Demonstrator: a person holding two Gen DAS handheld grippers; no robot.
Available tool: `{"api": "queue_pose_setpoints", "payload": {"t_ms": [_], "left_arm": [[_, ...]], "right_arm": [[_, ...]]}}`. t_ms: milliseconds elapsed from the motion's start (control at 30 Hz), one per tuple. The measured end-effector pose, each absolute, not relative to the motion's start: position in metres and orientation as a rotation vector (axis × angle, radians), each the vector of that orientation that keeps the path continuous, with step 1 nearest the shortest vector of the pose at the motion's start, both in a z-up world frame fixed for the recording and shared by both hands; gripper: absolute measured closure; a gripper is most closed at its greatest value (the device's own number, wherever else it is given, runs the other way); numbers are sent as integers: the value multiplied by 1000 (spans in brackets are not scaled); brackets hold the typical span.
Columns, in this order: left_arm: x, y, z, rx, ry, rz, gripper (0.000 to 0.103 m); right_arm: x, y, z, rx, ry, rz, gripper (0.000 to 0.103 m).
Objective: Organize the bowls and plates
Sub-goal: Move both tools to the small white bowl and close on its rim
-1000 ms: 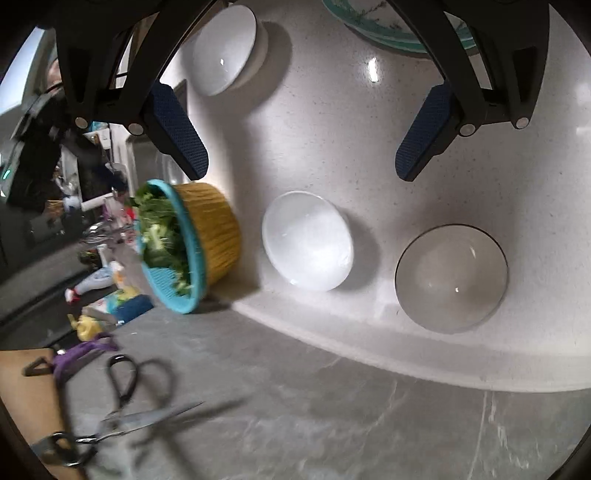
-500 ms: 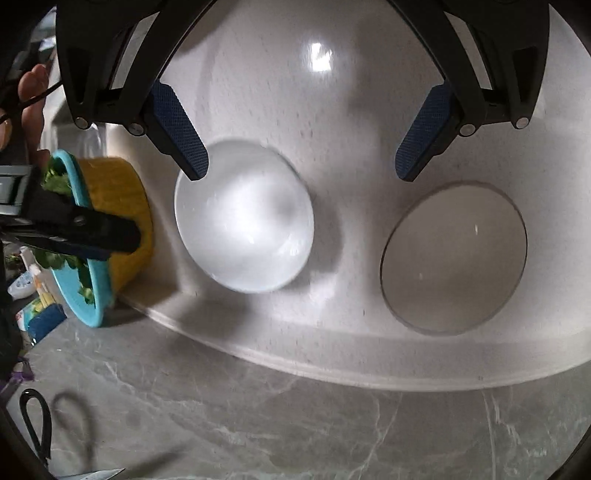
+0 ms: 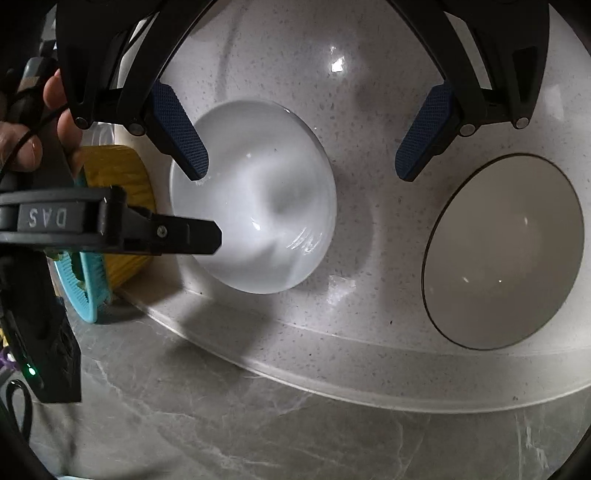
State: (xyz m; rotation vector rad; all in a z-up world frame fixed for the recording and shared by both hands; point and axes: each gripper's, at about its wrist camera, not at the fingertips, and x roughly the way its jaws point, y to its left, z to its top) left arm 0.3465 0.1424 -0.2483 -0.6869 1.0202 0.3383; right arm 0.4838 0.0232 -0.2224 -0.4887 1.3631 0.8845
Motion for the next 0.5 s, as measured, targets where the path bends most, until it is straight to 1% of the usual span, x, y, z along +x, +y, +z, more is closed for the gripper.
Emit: {"api": "queue_pose_setpoints", "payload": {"t_ms": [200, 233, 267, 300, 333, 367, 400, 500], "left_arm": [[357, 145, -258, -716, 1000, 344, 1], [358, 145, -258, -709, 1004, 354, 1], [359, 145, -259, -704, 1012, 362, 1], [360, 146, -260, -700, 1023, 376, 1], [360, 147, -261, -693, 1025, 388, 1], [360, 147, -260, -686, 1025, 398, 1], [361, 148, -261, -673, 1031, 419, 1], [363, 152, -264, -675, 1037, 448, 2]], "right_arm": [[485, 25, -233, -514, 1376, 862, 7], [487, 26, -236, -505, 1391, 860, 10], [489, 26, -238, -495, 1405, 862, 18], [489, 25, -239, -492, 1406, 863, 23], [490, 25, -240, -493, 1409, 866, 33], [491, 24, -242, -491, 1421, 868, 40], [492, 23, -245, -486, 1435, 869, 42], [493, 22, -251, -490, 1449, 867, 42]]}}
